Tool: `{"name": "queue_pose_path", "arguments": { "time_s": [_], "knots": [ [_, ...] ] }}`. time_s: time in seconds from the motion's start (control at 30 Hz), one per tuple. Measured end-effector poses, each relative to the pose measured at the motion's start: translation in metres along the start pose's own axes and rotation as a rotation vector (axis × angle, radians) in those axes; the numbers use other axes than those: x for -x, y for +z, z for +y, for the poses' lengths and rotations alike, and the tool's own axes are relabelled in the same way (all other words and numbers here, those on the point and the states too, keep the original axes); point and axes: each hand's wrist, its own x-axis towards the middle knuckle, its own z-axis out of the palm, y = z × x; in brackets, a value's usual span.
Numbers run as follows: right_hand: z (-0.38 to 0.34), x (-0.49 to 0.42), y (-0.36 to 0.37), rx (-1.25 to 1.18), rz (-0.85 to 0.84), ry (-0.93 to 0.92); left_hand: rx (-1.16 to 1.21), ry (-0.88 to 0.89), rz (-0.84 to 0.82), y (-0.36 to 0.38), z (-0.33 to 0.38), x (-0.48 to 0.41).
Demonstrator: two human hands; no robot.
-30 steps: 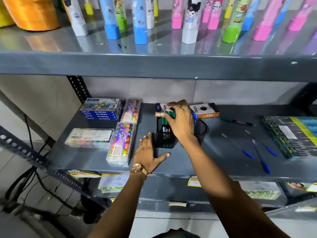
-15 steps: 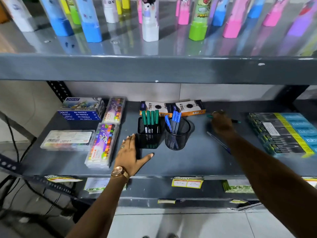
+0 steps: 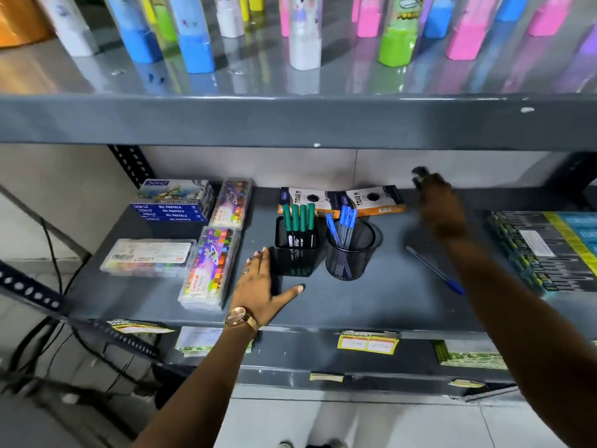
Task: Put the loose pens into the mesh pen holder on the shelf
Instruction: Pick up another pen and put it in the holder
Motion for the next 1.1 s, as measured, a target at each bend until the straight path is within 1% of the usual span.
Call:
{"name": "queue_pose_path", "arguments": {
  "time_s": [0.1,0.13,0.17,0.2,0.23,0.27,0.3,0.33,0.43,0.5,0.63,0.7,0.8,0.93,1.03,1.1],
  "knots": [
    [-0.033,0.001,-0.05,-0.236,0.375,0.097,-0.007,0.001,0.001,-0.001,0.0,-0.002],
    [-0.046,0.007,-0.064,-0.34,0.452,0.09,-0.005,0.001,0.002,0.0,0.0,-0.001],
    [-0.064,0.016,-0.074,-0.458,0.494,0.07,-0.004,0.002,0.004,0.001,0.001,0.0],
    [-0.084,0.024,-0.08,-0.608,0.498,0.051,-0.005,0.002,0.009,0.0,0.001,0.0],
    [-0.106,0.028,-0.081,-0.807,0.47,0.064,-0.002,0.004,0.002,0.001,0.001,0.0],
    [-0.128,0.029,-0.079,-1.001,0.4,0.076,-0.002,0.005,-0.008,0.001,0.002,-0.002],
    [-0.148,0.031,-0.074,-1.093,0.336,0.063,-0.004,0.007,-0.006,0.003,0.004,-0.002],
    [-0.174,0.039,-0.071,-1.098,0.276,0.014,-0.015,0.015,0.014,-0.001,0.0,0.001],
    [-0.208,0.054,-0.039,-0.872,0.107,-0.169,-0.016,0.016,0.012,0.0,-0.001,-0.001],
    [-0.213,0.061,-0.016,-0.79,0.033,-0.171,-0.022,0.016,0.01,0.002,0.001,0.0],
    [-0.218,0.068,0.01,-0.725,-0.099,-0.108,-0.031,0.011,-0.002,0.001,0.0,-0.002],
    [-0.218,0.07,0.017,-0.631,-0.132,-0.1,-0.032,0.011,-0.006,0.0,0.001,-0.001],
    [-0.219,0.072,0.02,-0.512,-0.119,-0.104,-0.021,0.011,-0.011,0.0,0.001,0.0],
    [-0.221,0.07,0.013,-0.459,-0.103,-0.097,-0.022,0.009,-0.014,-0.001,0.0,0.0],
    [-0.207,0.075,0.004,-0.476,-0.014,-0.052,-0.049,0.018,-0.016,-0.001,0.0,0.0],
    [-0.187,0.082,-0.001,-0.518,0.079,0.028,-0.066,0.021,-0.014,-0.001,0.0,0.0]
  ]
}}
